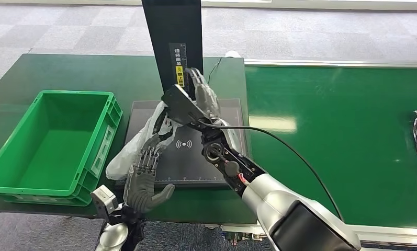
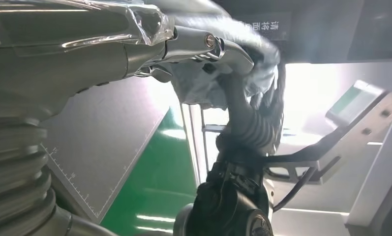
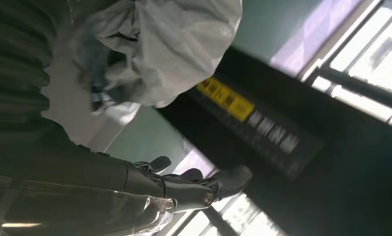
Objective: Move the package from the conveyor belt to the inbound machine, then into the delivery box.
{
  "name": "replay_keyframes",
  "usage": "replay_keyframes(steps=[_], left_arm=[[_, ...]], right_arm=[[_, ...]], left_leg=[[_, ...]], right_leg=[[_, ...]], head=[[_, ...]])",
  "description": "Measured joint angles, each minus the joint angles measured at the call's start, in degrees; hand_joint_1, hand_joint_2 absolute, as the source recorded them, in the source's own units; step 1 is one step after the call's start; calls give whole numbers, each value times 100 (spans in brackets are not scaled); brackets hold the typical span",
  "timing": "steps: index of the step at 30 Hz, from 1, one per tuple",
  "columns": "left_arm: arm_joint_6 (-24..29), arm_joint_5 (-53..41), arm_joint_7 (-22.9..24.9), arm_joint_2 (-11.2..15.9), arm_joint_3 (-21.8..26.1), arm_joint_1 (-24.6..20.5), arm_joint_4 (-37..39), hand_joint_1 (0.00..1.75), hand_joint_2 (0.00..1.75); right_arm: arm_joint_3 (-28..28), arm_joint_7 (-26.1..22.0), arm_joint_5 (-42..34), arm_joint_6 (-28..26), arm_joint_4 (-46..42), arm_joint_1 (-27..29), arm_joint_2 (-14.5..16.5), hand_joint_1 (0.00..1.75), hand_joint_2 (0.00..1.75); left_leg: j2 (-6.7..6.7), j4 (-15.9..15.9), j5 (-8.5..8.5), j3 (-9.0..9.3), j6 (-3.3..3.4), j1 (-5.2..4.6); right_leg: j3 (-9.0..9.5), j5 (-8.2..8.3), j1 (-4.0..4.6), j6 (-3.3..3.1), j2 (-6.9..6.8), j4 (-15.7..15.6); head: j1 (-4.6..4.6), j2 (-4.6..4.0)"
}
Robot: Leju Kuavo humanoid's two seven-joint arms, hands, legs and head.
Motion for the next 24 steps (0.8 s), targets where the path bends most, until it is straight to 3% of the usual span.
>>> replay_keyframes(steps=[5, 12, 19, 24], left_arm=[[51, 0, 0, 21, 15, 105, -69, 0, 175], [69, -54, 6, 22, 63, 332, -328, 0, 175], [136, -166, 10, 23, 167, 734, -740, 0, 175], [198, -227, 0, 24, 298, 985, -1026, 0, 175]], right_arm=[[-794, -322, -606, -570, 69, 7, -552, 0, 175], [-2042, -851, -1027, -661, 93, 211, -1231, 0, 175], [-3361, -1621, -1331, -260, 60, 800, -1786, 0, 175], [-4160, -2046, -1314, 137, -39, 1389, -1965, 0, 175]], left_leg=[[-10, 11, -1, -5, 3, -1], [-15, 13, -3, -6, 4, -2], [-19, 12, -5, -10, 3, -1], [-18, 12, -7, -12, 4, -1]], right_leg=[[4, 1, -2, 1, -5, 0], [3, 1, -2, 3, -7, -2], [3, 0, -1, 3, -12, -2], [3, 0, -1, 4, -13, -3]], head=[[1, 0], [-2, 0], [-1, 0], [-1, 0]])
